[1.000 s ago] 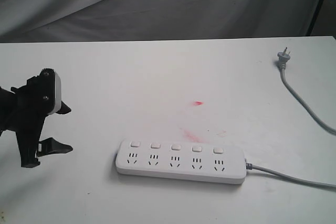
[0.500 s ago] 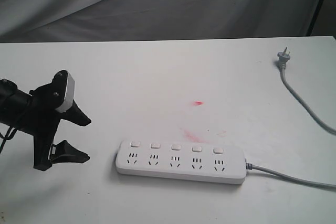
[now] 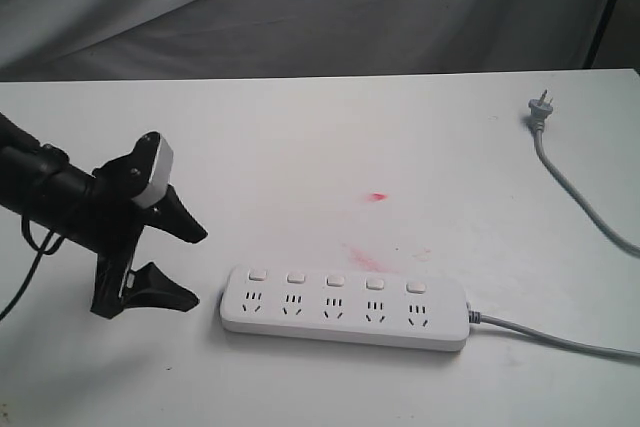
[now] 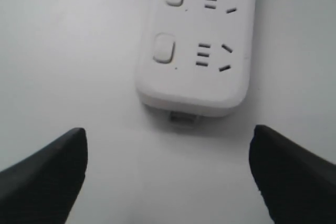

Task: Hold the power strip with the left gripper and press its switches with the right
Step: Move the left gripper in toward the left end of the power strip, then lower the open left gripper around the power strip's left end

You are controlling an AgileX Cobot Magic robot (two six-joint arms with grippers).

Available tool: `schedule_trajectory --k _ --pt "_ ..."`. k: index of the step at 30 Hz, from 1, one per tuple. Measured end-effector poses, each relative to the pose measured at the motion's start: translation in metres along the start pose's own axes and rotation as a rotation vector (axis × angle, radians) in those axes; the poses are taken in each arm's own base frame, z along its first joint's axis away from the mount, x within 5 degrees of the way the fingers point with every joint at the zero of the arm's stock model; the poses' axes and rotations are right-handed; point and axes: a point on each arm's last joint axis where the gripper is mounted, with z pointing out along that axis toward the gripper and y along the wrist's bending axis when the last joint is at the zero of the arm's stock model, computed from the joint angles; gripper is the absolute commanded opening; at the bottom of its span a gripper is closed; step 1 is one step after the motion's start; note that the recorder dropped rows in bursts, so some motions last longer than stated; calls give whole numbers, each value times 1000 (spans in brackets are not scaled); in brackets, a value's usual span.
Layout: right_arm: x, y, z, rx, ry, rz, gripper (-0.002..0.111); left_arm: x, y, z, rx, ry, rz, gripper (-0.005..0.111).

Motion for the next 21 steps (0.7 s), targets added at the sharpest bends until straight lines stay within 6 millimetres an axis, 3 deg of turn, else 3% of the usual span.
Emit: schedule_trajectory --k 6,21 --pt "0 0 0 0 0 0 0 -25 -12 30 29 90 151 79" --pt "0 0 0 0 0 0 0 -8 -7 50 36 112 84 79"
